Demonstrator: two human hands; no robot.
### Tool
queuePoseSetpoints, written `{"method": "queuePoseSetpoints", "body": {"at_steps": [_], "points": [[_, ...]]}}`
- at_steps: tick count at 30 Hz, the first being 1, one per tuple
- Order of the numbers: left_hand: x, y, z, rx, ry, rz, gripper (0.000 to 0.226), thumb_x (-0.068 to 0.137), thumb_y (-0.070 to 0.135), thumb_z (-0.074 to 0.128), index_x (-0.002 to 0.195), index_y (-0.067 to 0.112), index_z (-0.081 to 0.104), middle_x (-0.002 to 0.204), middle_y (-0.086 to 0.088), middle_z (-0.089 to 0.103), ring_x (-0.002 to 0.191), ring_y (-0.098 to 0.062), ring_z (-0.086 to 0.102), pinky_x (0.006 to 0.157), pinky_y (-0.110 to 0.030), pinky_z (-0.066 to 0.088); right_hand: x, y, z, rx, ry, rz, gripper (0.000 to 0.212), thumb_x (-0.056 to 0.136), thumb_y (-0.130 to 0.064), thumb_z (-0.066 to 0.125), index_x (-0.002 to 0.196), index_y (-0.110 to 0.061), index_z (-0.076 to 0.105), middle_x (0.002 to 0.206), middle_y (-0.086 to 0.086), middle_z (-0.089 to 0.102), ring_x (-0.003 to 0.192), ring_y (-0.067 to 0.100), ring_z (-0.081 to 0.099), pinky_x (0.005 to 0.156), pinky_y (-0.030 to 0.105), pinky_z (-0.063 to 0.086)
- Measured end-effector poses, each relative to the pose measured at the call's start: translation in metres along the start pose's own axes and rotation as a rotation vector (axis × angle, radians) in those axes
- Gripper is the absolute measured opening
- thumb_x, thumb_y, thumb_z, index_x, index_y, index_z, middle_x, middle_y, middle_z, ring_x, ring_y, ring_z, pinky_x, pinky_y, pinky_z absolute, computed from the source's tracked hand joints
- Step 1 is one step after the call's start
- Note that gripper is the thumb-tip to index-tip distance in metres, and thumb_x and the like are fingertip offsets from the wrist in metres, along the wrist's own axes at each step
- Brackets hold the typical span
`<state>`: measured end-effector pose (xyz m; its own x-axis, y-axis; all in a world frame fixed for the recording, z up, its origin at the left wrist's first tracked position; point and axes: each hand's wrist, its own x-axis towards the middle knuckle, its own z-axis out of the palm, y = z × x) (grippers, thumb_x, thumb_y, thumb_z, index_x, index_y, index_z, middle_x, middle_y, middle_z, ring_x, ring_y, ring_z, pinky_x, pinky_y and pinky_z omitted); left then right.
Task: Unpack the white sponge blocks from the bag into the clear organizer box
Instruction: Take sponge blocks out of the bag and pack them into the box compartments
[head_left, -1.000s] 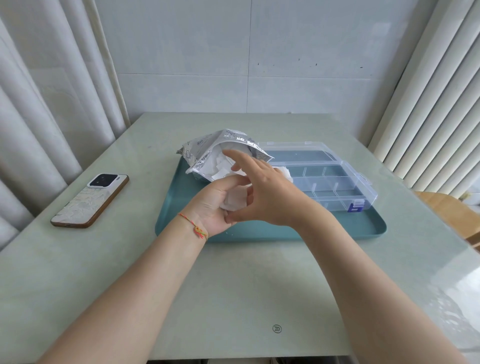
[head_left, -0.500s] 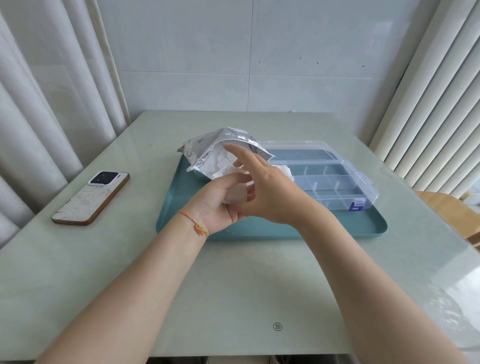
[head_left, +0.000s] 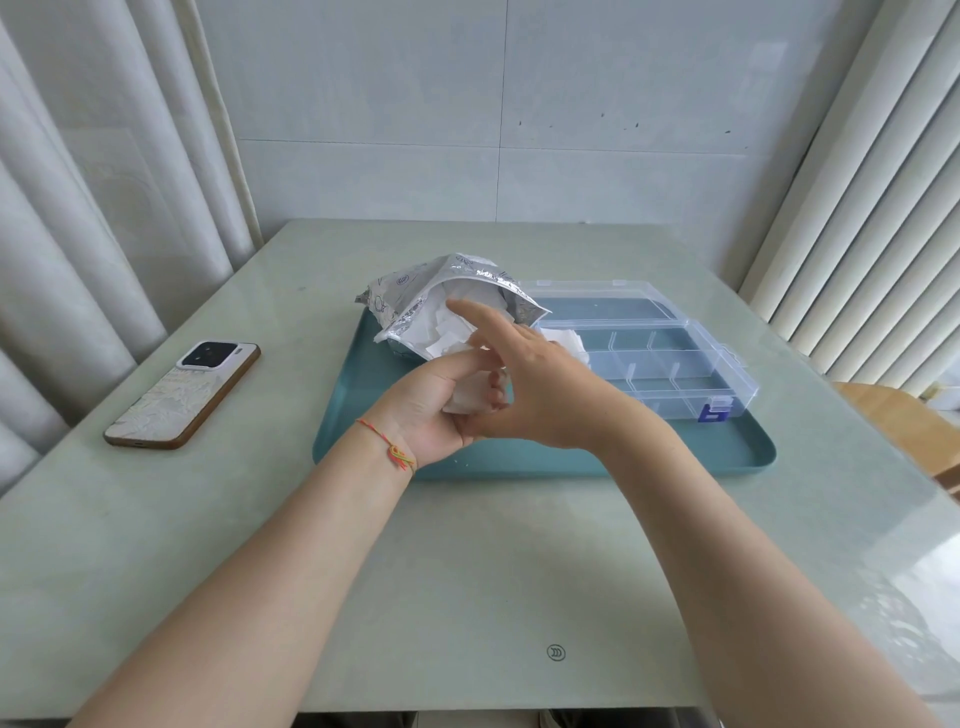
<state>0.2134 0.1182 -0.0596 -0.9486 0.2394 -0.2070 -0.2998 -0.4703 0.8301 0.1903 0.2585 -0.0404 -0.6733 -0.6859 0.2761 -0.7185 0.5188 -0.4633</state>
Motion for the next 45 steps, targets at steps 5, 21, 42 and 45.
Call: {"method": "queuePoseSetpoints", "body": {"at_steps": [5, 21, 42, 45], "points": [[-0.004, 0.001, -0.001, 0.159, -0.086, 0.055, 0.028, 0.072, 0.009, 0.072, 0.095, 0.021, 0.060, 0.069, 0.006, 0.051, 0.052, -0.007, 0.045, 0.043, -0.017, 0.029, -0.001, 0.003, -0.025, 0.364, -0.007, 0.153, 0.055, 0.082, -0.029, 0.066, 0.135, -0.035, 0.051, 0.135, -0.014, 0.049, 0.121, -0.002, 0.046, 0.095, 0.011, 0.039], [0.023, 0.037, 0.055, 0.518, -0.310, 0.064, 0.027, 0.077, 0.007, 0.066, 0.102, 0.017, 0.067, 0.091, -0.003, 0.067, 0.082, -0.013, 0.064, 0.066, -0.020, 0.048, -0.004, 0.039, -0.091, 0.466, 0.004, 0.364, 0.024, 0.080, -0.022, 0.061, 0.098, -0.006, 0.064, 0.090, 0.010, 0.067, 0.082, 0.015, 0.057, 0.082, 0.036, 0.046], [0.076, 0.008, 0.068, 1.737, 0.269, 0.230, 0.031, 0.091, 0.020, 0.045, 0.121, 0.022, 0.054, 0.116, -0.002, 0.063, 0.103, -0.026, 0.058, 0.087, -0.037, 0.051, 0.025, 0.137, -0.083, 0.053, -0.091, 0.801, 0.032, 0.081, -0.011, 0.072, 0.112, -0.001, 0.069, 0.090, 0.007, 0.065, 0.081, 0.022, 0.058, 0.072, 0.027, 0.048], [0.077, 0.006, 0.072, 1.800, 0.231, 0.237, 0.036, 0.093, 0.023, 0.042, 0.126, 0.027, 0.055, 0.114, -0.002, 0.065, 0.101, -0.025, 0.059, 0.083, -0.033, 0.050, 0.031, 0.137, -0.078, -0.019, -0.145, 0.826, 0.032, 0.084, -0.015, 0.068, 0.115, -0.003, 0.070, 0.098, 0.006, 0.072, 0.081, 0.018, 0.057, 0.086, 0.029, 0.054]]}}
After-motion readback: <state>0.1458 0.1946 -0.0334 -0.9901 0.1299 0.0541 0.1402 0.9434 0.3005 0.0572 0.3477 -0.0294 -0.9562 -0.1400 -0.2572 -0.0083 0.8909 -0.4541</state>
